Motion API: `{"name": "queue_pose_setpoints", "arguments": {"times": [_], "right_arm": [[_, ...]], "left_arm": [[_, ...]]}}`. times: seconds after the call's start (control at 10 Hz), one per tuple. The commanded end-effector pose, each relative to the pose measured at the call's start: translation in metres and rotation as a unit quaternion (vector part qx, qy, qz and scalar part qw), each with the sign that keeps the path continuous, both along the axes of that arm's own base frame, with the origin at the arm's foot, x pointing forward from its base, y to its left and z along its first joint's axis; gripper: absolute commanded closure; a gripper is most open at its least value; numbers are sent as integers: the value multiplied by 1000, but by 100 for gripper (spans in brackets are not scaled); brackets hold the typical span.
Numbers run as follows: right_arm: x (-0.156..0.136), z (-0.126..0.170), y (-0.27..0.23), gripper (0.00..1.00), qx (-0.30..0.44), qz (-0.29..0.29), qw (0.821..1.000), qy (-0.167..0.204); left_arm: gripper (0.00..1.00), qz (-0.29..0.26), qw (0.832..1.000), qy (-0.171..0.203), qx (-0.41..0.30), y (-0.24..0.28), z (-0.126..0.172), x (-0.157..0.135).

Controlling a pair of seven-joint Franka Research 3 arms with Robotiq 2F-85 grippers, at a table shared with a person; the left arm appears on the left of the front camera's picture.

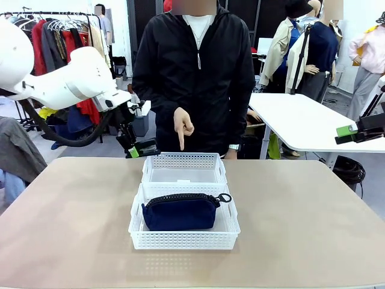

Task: Distribute items into two baskets.
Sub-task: Place the picked Stapler into the Organizing basket as instructed by the person.

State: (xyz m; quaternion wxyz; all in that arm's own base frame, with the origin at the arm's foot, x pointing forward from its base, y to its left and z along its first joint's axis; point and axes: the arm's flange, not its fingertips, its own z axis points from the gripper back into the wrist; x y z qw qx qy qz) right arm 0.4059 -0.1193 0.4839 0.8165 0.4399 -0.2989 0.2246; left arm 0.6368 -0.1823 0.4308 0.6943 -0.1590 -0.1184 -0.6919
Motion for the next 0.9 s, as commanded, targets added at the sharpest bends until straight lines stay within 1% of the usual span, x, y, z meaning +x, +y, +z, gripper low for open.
{"name": "queue_pose_setpoints", "arguments": {"times": [0.0, 0.2, 0.5, 0.8], "right_arm": [[-1, 0, 1, 0, 1, 0, 1000, -1], [-1, 0, 1, 0, 1, 0, 1000, -1], [-1, 0, 1, 0, 1, 0, 1000, -1], [-1, 0, 1, 0, 1, 0, 1000, -1]], "left_arm": [[89, 9, 1000, -6, 23, -16, 0, 7], [89, 12, 999, -9, 38, -37, -11, 13], [89, 3, 998, -33, 50, -68, -20, 14], [89, 0, 998, -45, 48, -91, -25, 17]]}}
